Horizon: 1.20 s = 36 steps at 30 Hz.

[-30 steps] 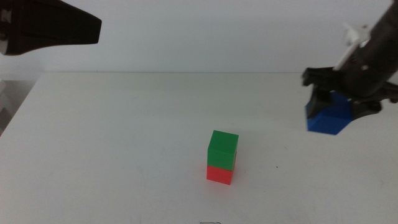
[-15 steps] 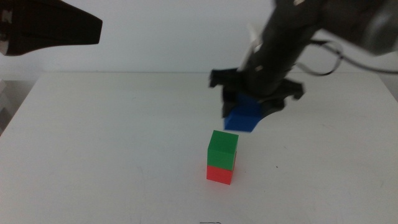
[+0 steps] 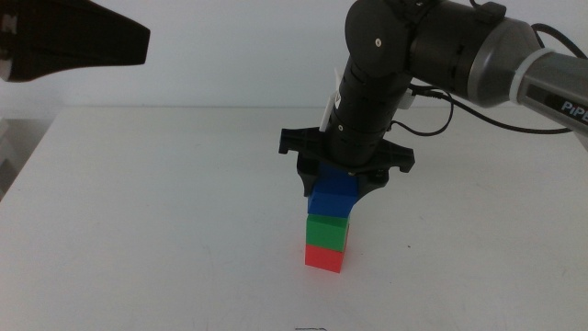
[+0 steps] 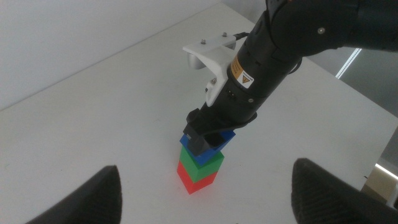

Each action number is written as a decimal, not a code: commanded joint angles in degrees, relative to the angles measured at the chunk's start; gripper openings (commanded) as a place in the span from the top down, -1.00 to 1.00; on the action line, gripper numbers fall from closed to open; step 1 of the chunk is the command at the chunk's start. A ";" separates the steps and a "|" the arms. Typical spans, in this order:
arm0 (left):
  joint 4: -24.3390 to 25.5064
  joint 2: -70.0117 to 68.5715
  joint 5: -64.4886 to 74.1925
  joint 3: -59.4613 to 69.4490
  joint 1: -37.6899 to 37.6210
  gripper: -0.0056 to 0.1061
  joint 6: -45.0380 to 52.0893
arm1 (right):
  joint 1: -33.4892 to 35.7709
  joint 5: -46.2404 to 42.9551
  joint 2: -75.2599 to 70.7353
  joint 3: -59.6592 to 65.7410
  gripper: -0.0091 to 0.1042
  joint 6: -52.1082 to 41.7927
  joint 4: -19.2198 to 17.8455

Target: Stack red cubes first, then green, then blue cubes in a specific spot.

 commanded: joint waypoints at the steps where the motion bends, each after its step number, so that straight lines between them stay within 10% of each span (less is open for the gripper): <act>1: -3.23 -0.77 -0.72 -1.25 -0.39 -0.77 -0.43 | -0.07 3.33 -3.15 -1.93 0.86 0.76 -1.38; 22: -3.23 -0.77 -0.72 -1.25 -0.39 -0.77 -0.43 | 0.13 3.22 -2.44 -0.74 0.67 -1.54 0.33; 29: -3.23 -0.77 -0.72 -1.25 -0.39 -0.77 -0.43 | 0.13 2.73 -2.44 -0.74 -0.07 -1.81 -0.98; 36: -3.23 -0.77 -0.72 -1.25 -0.39 -0.77 -0.43 | 0.13 1.77 -2.44 -0.74 -0.27 -1.81 -1.19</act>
